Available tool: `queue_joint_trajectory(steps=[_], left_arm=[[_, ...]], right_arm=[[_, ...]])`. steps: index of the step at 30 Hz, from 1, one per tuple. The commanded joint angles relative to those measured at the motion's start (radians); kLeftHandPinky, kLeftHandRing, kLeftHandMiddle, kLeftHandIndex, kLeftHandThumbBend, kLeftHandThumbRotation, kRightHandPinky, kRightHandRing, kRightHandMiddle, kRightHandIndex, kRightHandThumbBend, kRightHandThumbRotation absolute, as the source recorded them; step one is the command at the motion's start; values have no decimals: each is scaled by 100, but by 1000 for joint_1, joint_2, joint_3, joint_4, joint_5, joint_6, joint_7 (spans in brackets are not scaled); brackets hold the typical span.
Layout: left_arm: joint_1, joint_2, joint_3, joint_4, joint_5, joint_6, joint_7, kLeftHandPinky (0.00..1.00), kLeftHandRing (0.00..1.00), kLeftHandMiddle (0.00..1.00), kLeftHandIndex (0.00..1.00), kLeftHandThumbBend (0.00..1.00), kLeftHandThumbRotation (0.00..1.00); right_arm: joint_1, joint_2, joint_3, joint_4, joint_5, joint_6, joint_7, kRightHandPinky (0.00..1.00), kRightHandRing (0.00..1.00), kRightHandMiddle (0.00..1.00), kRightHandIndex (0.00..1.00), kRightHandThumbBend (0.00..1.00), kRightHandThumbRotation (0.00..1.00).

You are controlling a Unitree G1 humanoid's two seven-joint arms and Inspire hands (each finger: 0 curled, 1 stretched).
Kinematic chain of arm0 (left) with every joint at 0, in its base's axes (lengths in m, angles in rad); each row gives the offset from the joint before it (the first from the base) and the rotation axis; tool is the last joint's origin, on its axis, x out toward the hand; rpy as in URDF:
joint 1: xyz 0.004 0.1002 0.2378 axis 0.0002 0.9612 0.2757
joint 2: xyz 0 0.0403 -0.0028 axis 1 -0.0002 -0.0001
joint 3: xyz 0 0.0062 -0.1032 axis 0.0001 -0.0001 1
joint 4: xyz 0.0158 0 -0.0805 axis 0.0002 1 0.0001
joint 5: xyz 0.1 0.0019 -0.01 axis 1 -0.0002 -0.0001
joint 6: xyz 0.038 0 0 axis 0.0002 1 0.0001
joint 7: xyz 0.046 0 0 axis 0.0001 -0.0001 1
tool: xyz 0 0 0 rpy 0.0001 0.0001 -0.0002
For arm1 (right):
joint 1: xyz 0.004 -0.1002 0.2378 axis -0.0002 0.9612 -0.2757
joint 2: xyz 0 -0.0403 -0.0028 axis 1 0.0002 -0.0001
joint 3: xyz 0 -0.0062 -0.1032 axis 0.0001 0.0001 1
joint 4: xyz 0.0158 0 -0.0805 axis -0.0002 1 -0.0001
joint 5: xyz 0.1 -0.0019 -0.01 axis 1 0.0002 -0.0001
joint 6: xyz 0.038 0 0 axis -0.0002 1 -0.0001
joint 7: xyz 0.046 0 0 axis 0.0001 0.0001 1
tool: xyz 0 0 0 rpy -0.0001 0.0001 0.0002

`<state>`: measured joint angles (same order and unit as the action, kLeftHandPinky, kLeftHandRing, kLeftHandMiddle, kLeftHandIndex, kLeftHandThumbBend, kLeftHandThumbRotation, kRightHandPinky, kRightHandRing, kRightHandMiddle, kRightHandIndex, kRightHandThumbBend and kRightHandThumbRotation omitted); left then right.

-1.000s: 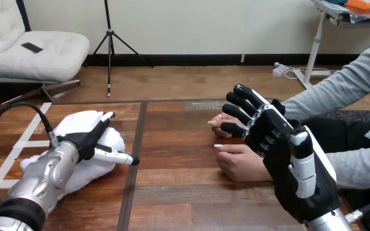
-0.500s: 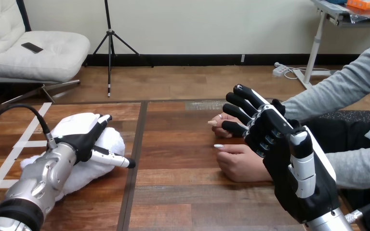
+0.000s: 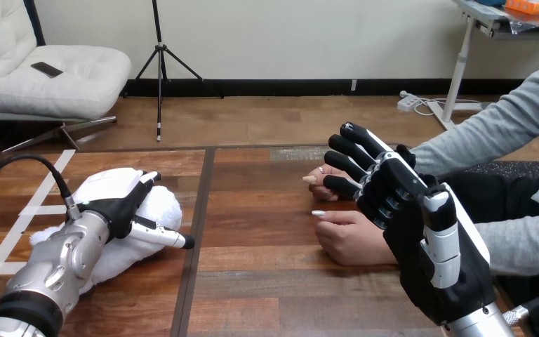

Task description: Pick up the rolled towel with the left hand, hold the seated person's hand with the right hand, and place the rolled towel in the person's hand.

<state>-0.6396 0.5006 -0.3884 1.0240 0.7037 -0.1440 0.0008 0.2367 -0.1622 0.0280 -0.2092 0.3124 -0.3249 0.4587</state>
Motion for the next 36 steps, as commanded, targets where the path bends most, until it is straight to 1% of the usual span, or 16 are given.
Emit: queue_joint_trajectory(steps=[1,12,21,27,36], left_arm=[[-81,15,-13,13,6,-4,17,90,95,98,94,100,62],[-73,9,-7,30,-4,-16,21,89,95,98,94,100,64],[-64,3,-9,46,-4,-30,37,89,95,98,93,100,64],[-58,-6,-12,62,-4,-36,51,89,95,98,93,100,65],[-56,-15,-17,72,-3,-33,46,88,94,97,92,100,64]], right_arm=[[-22,-7,-14,-69,7,-3,-9,83,90,91,91,88,100],[-17,-2,-17,-74,12,-3,-10,83,90,91,91,87,100],[-15,-6,-18,-80,15,3,-9,83,90,91,91,88,100],[-17,-4,-20,-78,15,-4,-9,84,90,91,91,88,100],[-17,-11,-23,-85,22,-1,-2,84,90,91,91,87,100]])
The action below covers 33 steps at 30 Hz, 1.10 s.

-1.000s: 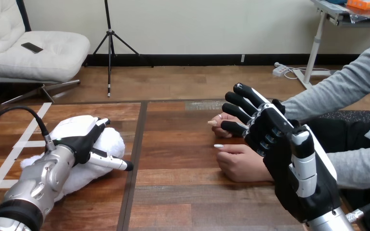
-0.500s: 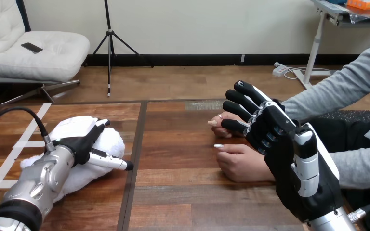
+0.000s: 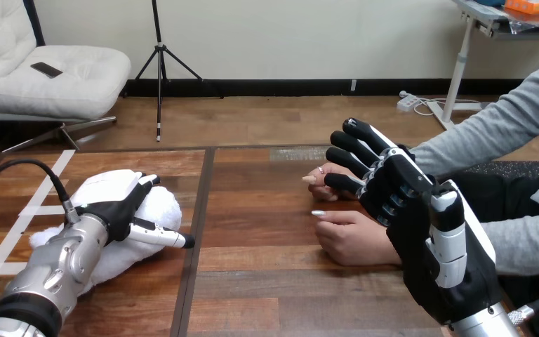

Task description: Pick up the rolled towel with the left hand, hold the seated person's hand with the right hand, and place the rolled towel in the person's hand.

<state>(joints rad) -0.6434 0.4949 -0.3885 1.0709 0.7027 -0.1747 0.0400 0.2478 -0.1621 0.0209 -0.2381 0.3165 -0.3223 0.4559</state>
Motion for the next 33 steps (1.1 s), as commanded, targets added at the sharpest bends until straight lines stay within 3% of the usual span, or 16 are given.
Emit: queue_joint_trajectory(steps=[1,7,13,17,24,33], left_arm=[[-52,-10,-18,23,-2,0,2,88,94,97,92,100,64],[-57,-14,-15,21,-7,22,-23,86,92,94,90,98,61],[-68,-22,-22,21,3,70,-35,70,83,87,86,95,47],[-72,-22,-32,24,14,85,-30,58,72,78,79,93,33],[-82,-24,-46,29,20,117,-28,51,64,71,71,91,20],[-102,-29,-42,20,4,188,-111,47,59,66,67,90,15]], right_arm=[[-28,-10,-16,-58,20,-3,1,84,90,91,91,87,100],[-26,-10,-17,-65,22,0,0,84,90,91,91,87,100],[-25,-9,-19,-66,19,-5,0,84,90,91,91,87,100],[-24,-8,-19,-69,16,-6,-2,84,90,90,91,86,100],[-22,-5,-19,-76,16,-2,-6,83,89,90,91,86,100],[-19,-7,-19,-81,14,0,-7,83,89,90,91,85,100]])
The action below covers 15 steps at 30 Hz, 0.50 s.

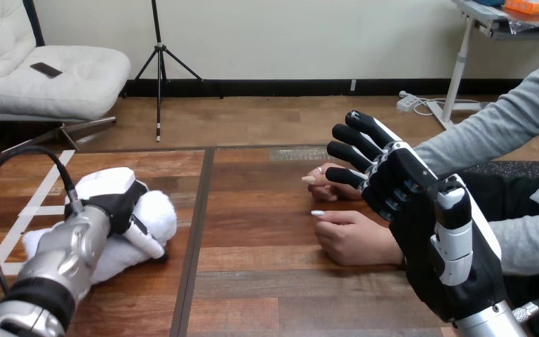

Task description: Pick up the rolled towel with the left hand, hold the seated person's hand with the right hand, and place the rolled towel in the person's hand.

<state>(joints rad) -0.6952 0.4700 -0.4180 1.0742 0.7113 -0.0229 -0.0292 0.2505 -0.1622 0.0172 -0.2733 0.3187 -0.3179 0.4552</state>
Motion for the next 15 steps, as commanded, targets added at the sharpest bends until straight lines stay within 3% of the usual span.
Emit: queue_joint_trajectory(steps=[1,6,7,15], left_arm=[[-52,-3,-13,11,-5,45,-54,46,58,66,67,90,15],[-54,-2,-12,3,-8,60,-69,42,54,62,64,88,7],[-52,-1,-8,1,-12,61,-55,39,50,59,62,87,1],[-43,5,-4,-15,-20,63,-37,34,43,51,47,80,0]], right_arm=[[-23,-6,-15,-45,12,-6,-5,83,89,90,91,85,100],[-25,-4,-15,-43,11,-8,-7,83,89,90,91,84,100],[-26,-3,-15,-42,11,-6,-8,83,89,90,91,84,100],[-28,-3,-15,-42,15,-1,-11,83,89,90,91,84,100]])
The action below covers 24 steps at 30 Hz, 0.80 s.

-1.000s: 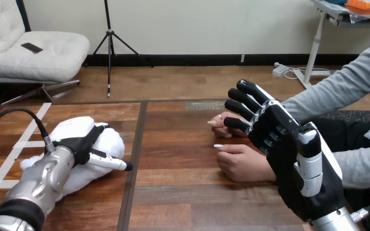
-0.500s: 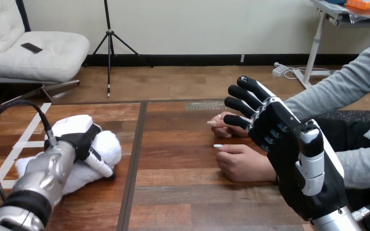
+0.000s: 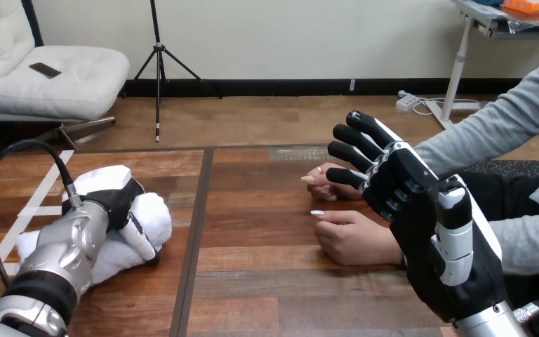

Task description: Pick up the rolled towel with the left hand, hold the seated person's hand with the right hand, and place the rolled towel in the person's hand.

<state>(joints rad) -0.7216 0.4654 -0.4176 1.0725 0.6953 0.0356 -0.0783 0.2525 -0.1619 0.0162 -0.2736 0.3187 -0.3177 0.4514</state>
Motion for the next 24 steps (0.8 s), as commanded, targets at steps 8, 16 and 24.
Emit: queue_joint_trajectory(steps=[8,16,24], left_arm=[[-7,16,-6,-28,-7,-7,20,38,47,53,46,77,0],[-2,19,-7,-33,-9,-22,32,41,49,55,47,73,0],[11,23,8,-56,-27,-47,50,41,49,55,48,68,0]], right_arm=[[-31,-5,-16,-39,7,-1,-11,83,89,90,91,85,100],[-33,-5,-17,-32,2,-4,-13,83,89,90,91,85,100],[-35,-4,-17,-22,4,-10,-9,83,90,90,91,85,100]])
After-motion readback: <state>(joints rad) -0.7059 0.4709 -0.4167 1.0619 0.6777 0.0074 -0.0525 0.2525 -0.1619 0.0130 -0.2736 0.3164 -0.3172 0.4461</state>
